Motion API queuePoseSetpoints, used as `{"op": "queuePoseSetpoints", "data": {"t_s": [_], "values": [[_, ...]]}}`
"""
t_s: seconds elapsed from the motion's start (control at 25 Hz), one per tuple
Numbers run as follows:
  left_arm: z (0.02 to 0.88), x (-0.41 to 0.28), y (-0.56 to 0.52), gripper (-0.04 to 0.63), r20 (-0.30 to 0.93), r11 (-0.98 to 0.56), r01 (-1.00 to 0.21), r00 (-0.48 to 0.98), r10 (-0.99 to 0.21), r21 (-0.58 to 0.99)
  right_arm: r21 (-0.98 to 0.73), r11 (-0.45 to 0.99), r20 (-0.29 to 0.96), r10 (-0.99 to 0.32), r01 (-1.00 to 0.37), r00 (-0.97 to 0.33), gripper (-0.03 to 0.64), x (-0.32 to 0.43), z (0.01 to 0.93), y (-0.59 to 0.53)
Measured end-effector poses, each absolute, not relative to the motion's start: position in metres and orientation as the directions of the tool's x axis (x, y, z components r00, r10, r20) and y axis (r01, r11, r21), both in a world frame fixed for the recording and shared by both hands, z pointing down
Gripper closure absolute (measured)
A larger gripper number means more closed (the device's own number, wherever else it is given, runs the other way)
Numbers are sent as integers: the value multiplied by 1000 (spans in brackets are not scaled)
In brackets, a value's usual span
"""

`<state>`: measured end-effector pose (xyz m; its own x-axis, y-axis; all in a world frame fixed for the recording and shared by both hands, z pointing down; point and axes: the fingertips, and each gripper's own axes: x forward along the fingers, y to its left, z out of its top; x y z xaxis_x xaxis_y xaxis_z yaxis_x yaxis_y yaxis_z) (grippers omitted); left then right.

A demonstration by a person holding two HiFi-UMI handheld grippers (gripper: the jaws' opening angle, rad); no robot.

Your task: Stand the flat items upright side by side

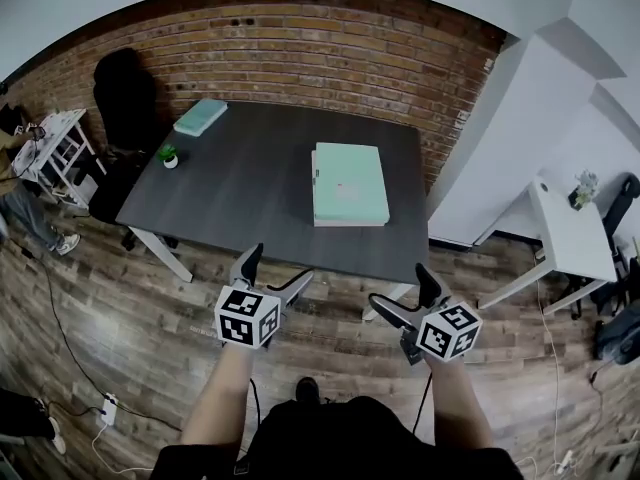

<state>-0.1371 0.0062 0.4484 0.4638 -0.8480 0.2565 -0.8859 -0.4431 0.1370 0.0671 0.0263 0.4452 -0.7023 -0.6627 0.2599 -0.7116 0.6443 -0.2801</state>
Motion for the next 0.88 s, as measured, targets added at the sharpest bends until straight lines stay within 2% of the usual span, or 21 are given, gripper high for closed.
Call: {"op": "queuePoseSetpoints", "data": {"t_s": [0.24,0.56,0.88], "values": [[448,-146,-9,104,262,-449,-883,469,-843,137,-261,659,254,-658,-705,-709,32,54,438,4],[455,-148,-52,104,293,-440,-890,455,-841,118,-315,665,244,-633,-677,-735,32,46,461,-44],[486,-136,-135,104,371,-417,-900,432,-822,125,-375,658,274,-594,-653,-757,32,51,490,-138]]}}
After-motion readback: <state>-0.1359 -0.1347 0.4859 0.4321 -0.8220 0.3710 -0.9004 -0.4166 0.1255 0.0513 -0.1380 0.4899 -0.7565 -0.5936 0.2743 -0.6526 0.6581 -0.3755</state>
